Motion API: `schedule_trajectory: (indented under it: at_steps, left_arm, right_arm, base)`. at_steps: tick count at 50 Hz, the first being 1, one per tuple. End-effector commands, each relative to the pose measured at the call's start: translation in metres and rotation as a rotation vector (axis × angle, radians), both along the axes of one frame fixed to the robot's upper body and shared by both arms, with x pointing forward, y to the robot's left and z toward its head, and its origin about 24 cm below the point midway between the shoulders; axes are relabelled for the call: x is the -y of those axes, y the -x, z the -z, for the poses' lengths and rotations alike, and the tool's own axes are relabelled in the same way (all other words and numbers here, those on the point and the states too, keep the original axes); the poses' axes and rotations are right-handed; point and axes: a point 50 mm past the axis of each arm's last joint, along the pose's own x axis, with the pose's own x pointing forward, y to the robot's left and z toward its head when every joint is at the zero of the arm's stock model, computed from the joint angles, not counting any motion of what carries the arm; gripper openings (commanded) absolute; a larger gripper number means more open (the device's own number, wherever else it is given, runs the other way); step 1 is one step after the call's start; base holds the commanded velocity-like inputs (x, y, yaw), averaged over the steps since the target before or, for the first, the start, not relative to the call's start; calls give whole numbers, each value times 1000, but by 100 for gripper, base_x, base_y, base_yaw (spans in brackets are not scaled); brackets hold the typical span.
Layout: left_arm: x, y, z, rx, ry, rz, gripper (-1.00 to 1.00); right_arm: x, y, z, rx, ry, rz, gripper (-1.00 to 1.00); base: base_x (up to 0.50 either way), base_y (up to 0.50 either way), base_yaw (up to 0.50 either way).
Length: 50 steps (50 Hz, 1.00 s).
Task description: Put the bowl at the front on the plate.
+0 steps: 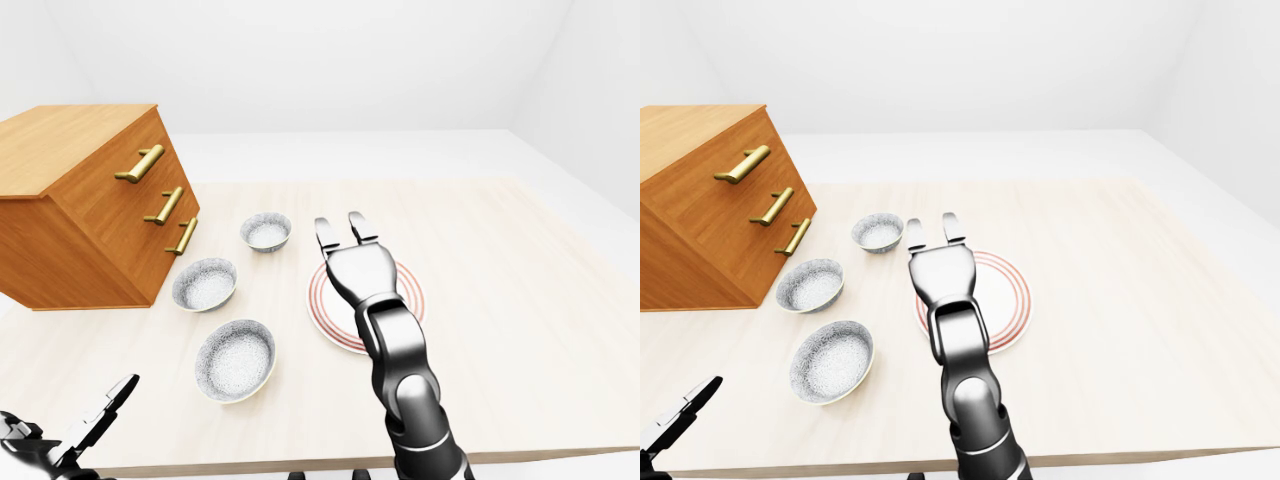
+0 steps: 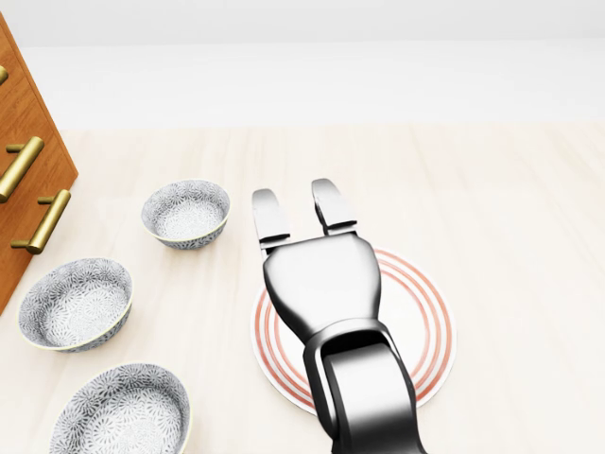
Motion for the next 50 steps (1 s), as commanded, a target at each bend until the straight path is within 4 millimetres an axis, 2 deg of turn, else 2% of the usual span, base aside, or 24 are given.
schedule_trajectory:
  at_steps: [1,6,13,17,27,33,40,50]
  left_arm:
    - [0,0,0,1,-1,0,100]
    - [0,1,-3,10,-6,-1,100]
    - [-1,1,-3,17,0,2,100]
    - [-1,0,-3,15,-2,1,100]
    - [-1,0,-3,13,-6,0,100]
    - [-1,0,-1,8,-2,1,100]
    - [-1,2,-4,13,-8,0,100]
    - [0,1,-2,7,-4,3,100]
  right_arm:
    - [-1,0,1,-5,3,-2,100]
    - [-6,2,0,4,11,-14,100]
    - [-28,15,-5,27,31,-68,100]
    - [-33,21,-9,42,19,-85,100]
    - [-40,30,7,-22,13,-152,100]
    - [-45,42,7,-18,-2,-195,100]
    - [-57,57,14,-40,11,-271,100]
    - [-75,63,27,-90,53,-340,100]
  base:
    - [0,0,0]
    - [0,0,0]
    - [0,0,0]
    - [0,0,0]
    - [0,0,0]
    - [0,0,0]
    - [0,0,0]
    - [0,0,0]
